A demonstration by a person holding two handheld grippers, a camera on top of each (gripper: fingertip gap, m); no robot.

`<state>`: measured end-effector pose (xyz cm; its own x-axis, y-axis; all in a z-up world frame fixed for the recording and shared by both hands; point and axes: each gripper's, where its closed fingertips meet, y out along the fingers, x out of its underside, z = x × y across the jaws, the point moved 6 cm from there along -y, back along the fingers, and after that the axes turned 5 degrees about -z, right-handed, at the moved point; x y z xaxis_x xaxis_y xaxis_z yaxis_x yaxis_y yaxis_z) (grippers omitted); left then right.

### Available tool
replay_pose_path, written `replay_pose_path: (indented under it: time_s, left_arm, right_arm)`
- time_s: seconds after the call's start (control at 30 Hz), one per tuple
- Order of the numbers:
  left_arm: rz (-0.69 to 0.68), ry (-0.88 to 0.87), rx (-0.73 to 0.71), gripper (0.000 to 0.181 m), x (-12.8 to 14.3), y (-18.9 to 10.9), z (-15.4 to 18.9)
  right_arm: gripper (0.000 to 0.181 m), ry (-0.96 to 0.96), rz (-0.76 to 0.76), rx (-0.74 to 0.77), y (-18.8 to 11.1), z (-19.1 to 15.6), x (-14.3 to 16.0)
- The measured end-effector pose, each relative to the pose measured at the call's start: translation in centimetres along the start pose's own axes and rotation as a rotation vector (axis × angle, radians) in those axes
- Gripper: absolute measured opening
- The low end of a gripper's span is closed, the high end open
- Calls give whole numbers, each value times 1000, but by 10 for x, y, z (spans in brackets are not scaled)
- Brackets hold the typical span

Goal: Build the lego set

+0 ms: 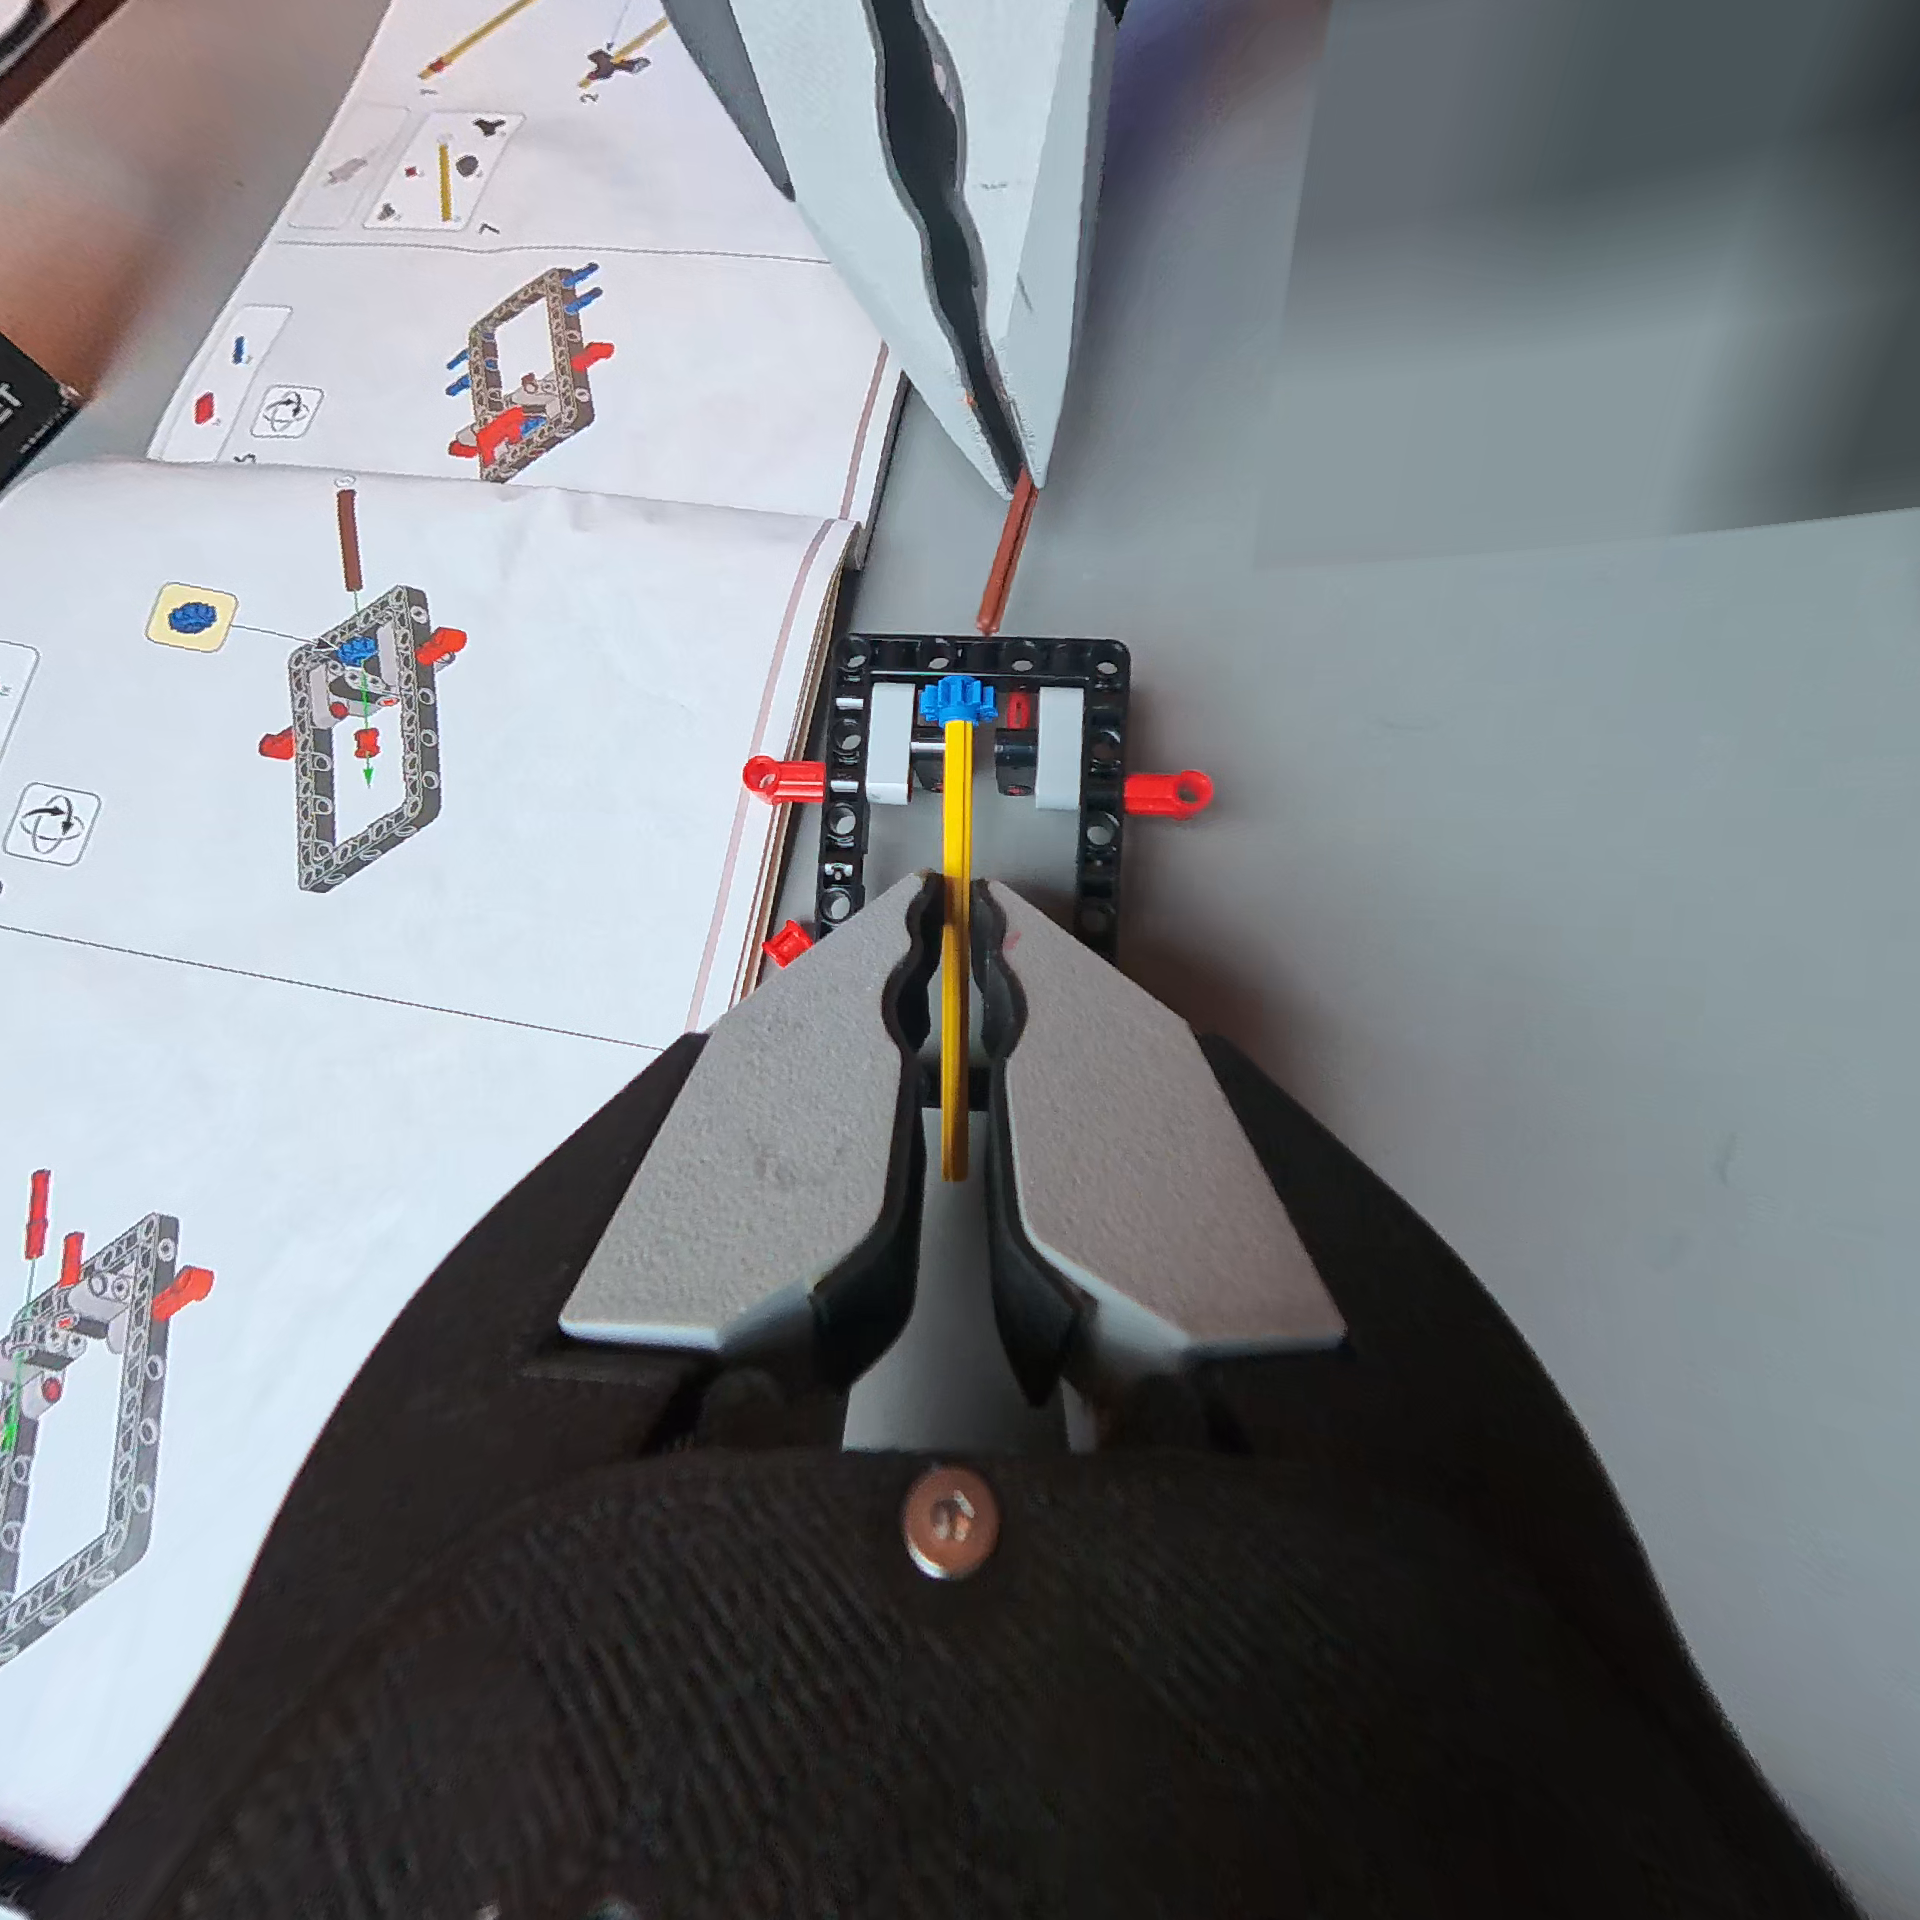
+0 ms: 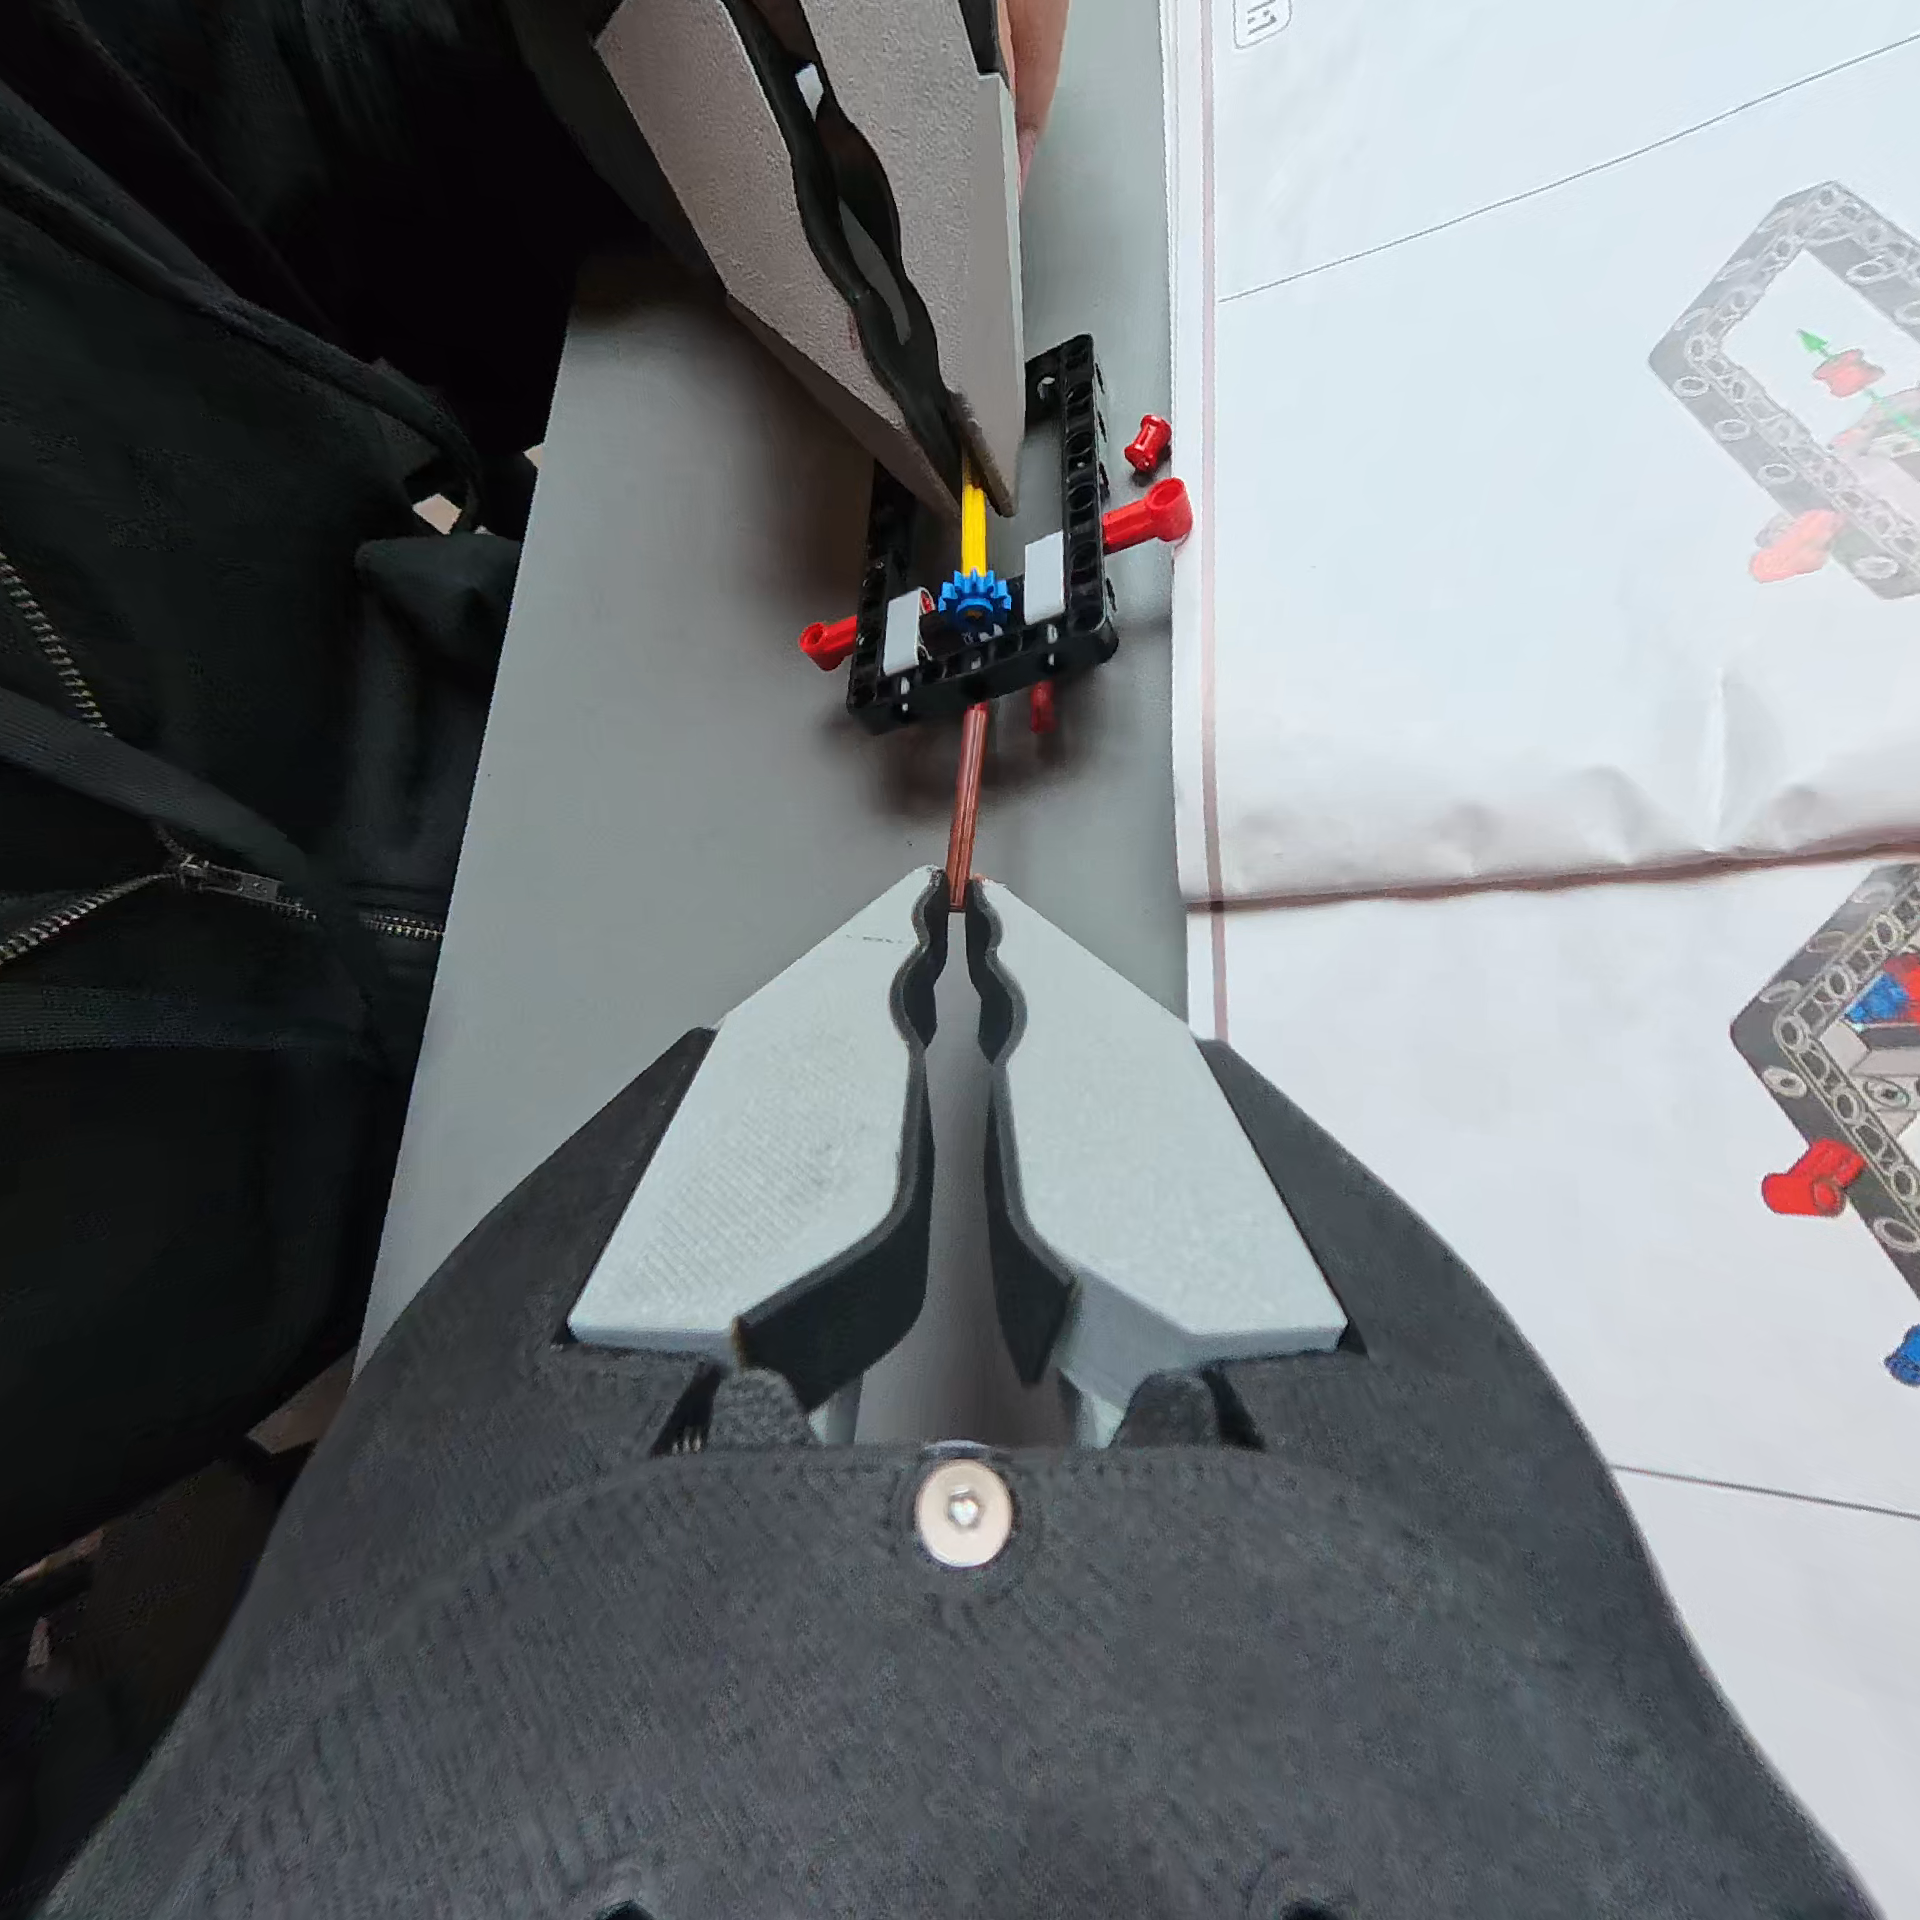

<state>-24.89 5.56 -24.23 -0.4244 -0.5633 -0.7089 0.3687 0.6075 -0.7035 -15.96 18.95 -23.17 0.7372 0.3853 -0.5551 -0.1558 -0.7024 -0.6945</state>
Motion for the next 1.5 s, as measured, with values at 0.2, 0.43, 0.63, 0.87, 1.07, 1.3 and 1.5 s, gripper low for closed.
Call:
replay_pose_path:
  time_s: [0.2, 0.43, 0.63, 0.87, 1.07, 1.3, 1.5]
  left_arm:
    - [-1, -9, 20, 3, 0, 0, 0]
    - [-21, -21, 48, 3, 1, 3, 0]
    - [-11, -25, 68, 3, 1, 1, 0]
    - [64, -50, 87, 3, -1, -8, -2]
    - [47, -42, 83, 3, -1, -6, -1]
    - [101, -60, 69, 2, -2, -12, -4]
    - [129, -82, 74, 2, -2, -16, -5]
  right_arm:
    - [0, -19, -30, -19, 1, 1, -7]
    - [0, -17, -62, -49, 3, 4, -11]
    - [0, -10, -88, -116, 5, 5, -14]
    - [0, 43, -111, -172, 7, 8, -17]
    - [0, 109, -115, -210, 10, 11, -19]
    - [0, 102, -122, -204, 10, 8, -14]
    - [0, 28, -168, -7, 16, -6, 7]
